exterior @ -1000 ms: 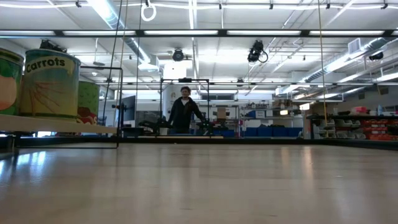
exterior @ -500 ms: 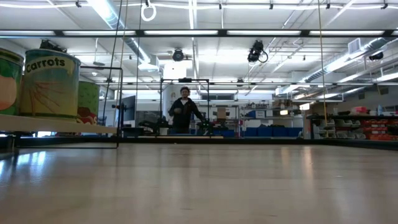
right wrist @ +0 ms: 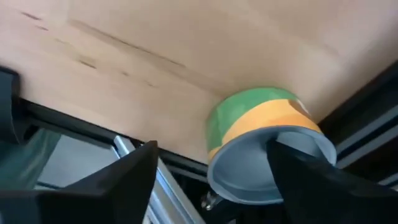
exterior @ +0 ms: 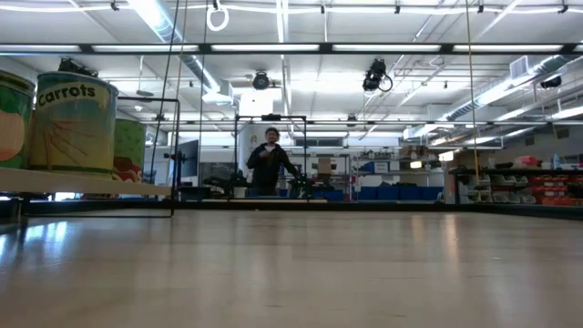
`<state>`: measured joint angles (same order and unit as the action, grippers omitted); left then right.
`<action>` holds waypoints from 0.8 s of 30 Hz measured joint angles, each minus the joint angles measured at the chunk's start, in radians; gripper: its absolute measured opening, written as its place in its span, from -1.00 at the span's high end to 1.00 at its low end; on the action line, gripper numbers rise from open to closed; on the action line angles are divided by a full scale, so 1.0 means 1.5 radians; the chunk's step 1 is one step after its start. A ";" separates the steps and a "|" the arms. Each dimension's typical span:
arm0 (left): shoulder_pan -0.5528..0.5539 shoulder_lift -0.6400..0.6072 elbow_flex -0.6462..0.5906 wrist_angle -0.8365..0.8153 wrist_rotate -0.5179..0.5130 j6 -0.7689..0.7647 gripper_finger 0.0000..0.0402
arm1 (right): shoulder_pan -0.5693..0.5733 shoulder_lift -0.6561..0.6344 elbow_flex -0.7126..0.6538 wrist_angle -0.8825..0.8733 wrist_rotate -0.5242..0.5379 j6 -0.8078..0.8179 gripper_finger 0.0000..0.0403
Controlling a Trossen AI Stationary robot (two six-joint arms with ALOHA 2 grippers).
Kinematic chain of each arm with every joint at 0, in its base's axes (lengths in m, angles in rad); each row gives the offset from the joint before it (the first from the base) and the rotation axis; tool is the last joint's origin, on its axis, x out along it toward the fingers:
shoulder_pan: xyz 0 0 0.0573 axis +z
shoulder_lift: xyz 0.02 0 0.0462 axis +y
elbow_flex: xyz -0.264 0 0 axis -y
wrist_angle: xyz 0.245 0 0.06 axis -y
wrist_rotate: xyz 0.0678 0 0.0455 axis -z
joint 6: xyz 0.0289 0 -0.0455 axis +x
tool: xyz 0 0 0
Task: Pick and place cans onto a shelf
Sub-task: Put the small yellow can on the shelf
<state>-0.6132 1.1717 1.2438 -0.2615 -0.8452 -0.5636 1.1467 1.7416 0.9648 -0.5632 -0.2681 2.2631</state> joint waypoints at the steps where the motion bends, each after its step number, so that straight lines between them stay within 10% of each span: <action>1: 0.000 0.000 0.000 0.000 0.000 0.000 0.57 | -0.004 0.000 -0.004 0.009 -0.005 0.010 -0.46; 14: -0.021 -0.114 0.000 -0.138 0.000 0.018 0.57 | -0.114 0.003 -0.002 -0.042 -0.037 0.018 0.91; 24: -0.032 -0.186 0.000 -0.262 0.009 0.022 0.57 | -0.316 0.007 0.177 -0.275 0.091 -0.262 0.96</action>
<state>-0.6613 0.8925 1.2434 -0.6539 -0.8312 -0.5299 0.6721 1.7523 1.2300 -0.9757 -0.1312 1.8704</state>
